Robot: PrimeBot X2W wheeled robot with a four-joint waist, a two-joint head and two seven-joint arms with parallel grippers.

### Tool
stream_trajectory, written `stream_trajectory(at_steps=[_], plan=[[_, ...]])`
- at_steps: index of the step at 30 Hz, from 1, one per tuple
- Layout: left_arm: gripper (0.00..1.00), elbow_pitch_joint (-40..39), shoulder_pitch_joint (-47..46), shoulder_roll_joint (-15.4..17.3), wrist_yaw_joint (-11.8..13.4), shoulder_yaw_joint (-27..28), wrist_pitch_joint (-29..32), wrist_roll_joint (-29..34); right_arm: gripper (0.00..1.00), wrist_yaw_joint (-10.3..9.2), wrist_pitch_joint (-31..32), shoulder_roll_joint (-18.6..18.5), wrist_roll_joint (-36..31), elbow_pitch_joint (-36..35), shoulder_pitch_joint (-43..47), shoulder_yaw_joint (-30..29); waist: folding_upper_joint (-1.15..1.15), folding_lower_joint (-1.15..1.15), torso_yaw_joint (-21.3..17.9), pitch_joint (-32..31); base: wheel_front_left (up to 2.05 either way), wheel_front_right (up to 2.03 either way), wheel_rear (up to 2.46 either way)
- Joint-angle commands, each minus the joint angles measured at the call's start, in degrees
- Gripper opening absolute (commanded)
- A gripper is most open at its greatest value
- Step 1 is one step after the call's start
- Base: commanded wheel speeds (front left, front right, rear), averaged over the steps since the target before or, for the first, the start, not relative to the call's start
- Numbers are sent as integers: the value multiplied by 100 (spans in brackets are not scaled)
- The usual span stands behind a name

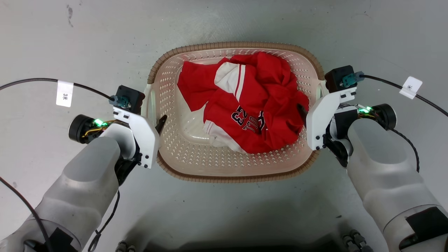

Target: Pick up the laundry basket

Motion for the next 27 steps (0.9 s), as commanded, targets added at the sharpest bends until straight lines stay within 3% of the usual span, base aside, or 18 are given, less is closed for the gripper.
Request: stream_trajectory(at_steps=[1, 2, 3, 14, 27], plan=[[76, 43, -52, 1, 15, -76, 17, -118, 36, -4, -13, -3, 67, 42, -81, 55, 0, 0, 2, -19, 0, 0, 0], [9, 37, -64, 3, 15, -126, 0, -180, 0, -4, -23, -3, 100, 60, -81, 86, 0, 0, 1, -30, 0, 0, 0], [0, 20, -70, 13, 15, -176, -44, -242, 0, -4, -29, -3, 131, 75, -76, 125, 0, 0, 1, -41, 0, 0, 0], [0, -194, 61, 193, 12, -827, 225, -974, 0, -2, 105, -26, 278, 312, -40, 415, 0, 0, -22, -404, 0, 0, 0], [0, -944, 358, 591, -2, -1653, 1277, -2157, 0, 3, 1670, -27, 627, 460, 347, 1023, 0, 0, -109, -2000, 0, 0, 0]])
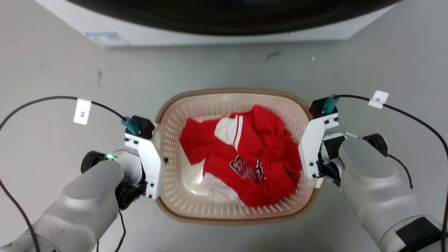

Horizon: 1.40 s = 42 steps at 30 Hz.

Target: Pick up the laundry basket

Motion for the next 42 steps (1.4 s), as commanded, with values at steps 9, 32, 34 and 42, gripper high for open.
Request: stream_trajectory(at_steps=[9, 32, 34, 42], plan=[[0, -513, 275, 332, -30, -380, 992, -646, 0, 7, 1012, -64, 188, 53, 409, 377, 0, 0, 4, -1704, 0, 0, 0], [0, -1052, 1072, 594, -43, -525, 2301, -1113, 0, 22, 2494, -33, 1335, -577, 1123, 1189, 0, 0, 77, -3870, 0, 0, 0], [0, -1064, 1106, 604, -43, -523, 2367, -1147, 0, 22, 2567, -32, 1387, -565, 1130, 1219, 0, 0, 74, -3932, 0, 0, 0], [0, -1051, 1272, 510, -44, -527, 2508, -1251, 0, 22, 2728, -31, 1538, -515, 1153, 1322, 0, 0, 68, -4091, 0, 0, 0]])
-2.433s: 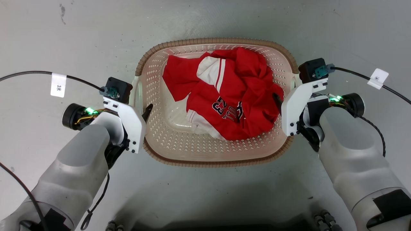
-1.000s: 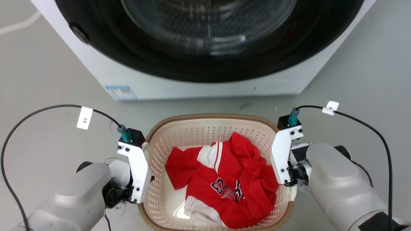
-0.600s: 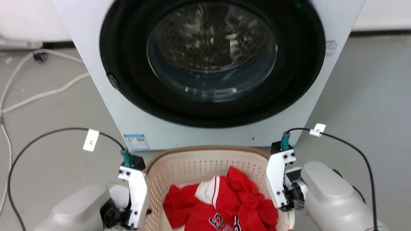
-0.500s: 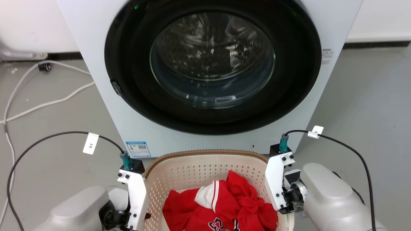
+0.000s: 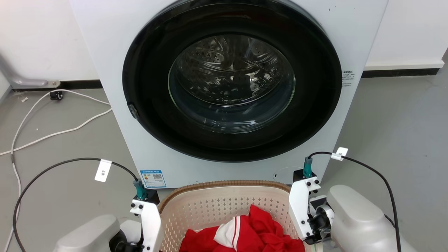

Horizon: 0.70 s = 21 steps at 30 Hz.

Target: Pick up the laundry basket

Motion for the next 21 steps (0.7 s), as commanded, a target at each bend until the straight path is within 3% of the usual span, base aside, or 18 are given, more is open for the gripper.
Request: stream_trajectory(at_steps=[1, 21], plan=[[0, -38, 73, -68, -71, -22, 15, 9, 0, 32, 5, -5, 4, -18, 10, 56, 0, 1, -2, -13, 0, 0, 0], [0, 24, -3, -104, -71, -25, 85, -84, 0, 32, -4, -1, 190, 59, -158, 222, 0, 1, 39, -26, 0, 0, 0]])
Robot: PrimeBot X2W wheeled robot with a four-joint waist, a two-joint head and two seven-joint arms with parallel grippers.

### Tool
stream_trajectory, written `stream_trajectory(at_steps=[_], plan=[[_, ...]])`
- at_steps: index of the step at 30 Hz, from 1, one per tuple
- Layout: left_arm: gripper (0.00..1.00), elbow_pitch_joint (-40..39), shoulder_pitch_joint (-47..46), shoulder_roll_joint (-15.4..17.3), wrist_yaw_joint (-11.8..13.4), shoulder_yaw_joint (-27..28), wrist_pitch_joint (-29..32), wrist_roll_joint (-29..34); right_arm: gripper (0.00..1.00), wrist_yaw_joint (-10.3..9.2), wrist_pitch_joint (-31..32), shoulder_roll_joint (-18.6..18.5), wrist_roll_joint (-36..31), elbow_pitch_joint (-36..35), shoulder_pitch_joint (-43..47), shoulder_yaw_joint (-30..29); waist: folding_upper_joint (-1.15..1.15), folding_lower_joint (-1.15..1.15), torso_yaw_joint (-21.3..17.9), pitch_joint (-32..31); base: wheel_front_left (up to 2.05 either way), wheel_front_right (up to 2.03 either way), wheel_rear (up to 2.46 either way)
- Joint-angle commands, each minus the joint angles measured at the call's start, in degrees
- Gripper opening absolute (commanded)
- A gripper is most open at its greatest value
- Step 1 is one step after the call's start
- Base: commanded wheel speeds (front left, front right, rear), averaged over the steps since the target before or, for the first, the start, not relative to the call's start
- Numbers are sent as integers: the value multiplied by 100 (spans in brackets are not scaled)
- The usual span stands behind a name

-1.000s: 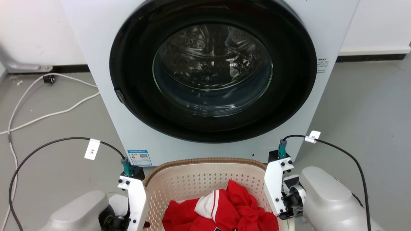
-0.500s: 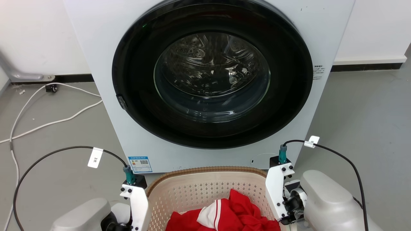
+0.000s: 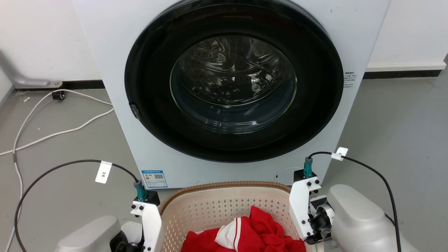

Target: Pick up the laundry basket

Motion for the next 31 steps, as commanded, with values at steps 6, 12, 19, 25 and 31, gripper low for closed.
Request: stream_trajectory(at_steps=[6, 12, 19, 25, 31], plan=[[0, -25, -53, -53, -72, -24, 35, 41, 0, 32, -80, 3, 36, 3, -109, 96, 0, 0, 23, -32, 0, 0, 0], [0, -17, -51, -49, -72, -24, 49, 63, 0, 32, -137, 3, 76, 42, -57, 146, 0, 0, 29, -61, 0, 0, 0], [0, -2, -27, -27, -72, -25, 66, 58, 0, 32, -189, 2, 129, 77, 7, 202, 0, 0, 31, -89, 0, 0, 0], [0, 5, -54, -12, -72, -25, 71, 74, 0, 32, -216, 2, 181, 78, 8, 249, 0, 0, 28, -90, 0, 0, 0], [0, 18, -114, -19, -72, -25, 82, 42, 0, 32, -253, 2, 221, 82, -17, 294, 0, 0, 32, -69, 0, 0, 0]])
